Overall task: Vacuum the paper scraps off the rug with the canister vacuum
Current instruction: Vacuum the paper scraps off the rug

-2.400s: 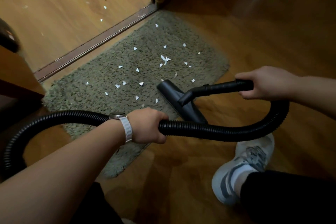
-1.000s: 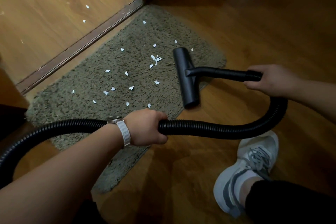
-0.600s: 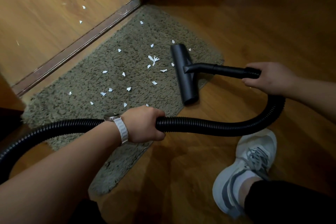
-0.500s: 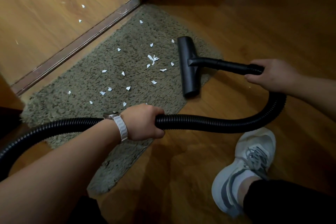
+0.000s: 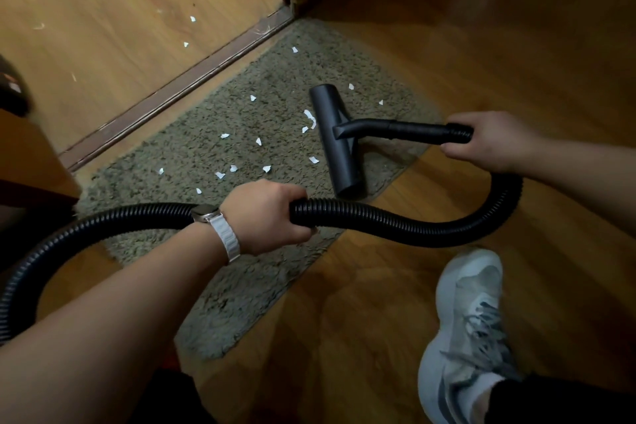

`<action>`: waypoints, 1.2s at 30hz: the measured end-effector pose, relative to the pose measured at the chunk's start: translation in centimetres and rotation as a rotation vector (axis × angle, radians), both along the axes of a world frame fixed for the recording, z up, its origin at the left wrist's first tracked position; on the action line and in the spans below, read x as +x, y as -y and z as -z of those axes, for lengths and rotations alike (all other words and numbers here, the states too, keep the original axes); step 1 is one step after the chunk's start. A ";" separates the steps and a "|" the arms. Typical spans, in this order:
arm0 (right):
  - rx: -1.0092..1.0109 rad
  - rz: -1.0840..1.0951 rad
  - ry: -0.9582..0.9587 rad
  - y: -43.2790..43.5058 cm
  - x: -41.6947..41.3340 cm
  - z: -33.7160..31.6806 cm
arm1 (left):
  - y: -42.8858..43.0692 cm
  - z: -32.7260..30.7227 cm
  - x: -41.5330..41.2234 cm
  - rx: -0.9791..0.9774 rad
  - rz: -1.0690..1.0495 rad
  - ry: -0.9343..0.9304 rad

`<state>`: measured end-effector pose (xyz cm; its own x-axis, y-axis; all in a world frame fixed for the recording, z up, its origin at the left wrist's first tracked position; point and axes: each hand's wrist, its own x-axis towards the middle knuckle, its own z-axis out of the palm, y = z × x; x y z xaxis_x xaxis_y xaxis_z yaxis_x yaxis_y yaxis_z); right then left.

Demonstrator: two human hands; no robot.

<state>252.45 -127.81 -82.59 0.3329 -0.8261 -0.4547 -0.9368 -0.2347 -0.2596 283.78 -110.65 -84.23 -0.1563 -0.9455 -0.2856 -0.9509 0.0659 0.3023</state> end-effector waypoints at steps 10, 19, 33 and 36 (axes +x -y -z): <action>0.011 -0.104 0.023 0.4 4.0 0.9 | -1.2 0.1 2.7 -0.011 -0.040 0.001; 0.015 -0.230 0.030 0.3 9.1 1.0 | -2.5 -0.1 5.6 0.005 -0.078 0.029; 0.030 -0.349 0.083 0.4 17.2 2.3 | -6.8 -0.7 10.7 0.158 -0.198 0.059; 0.024 -0.385 0.090 0.4 18.8 2.6 | -7.8 -0.9 11.4 0.159 -0.217 0.065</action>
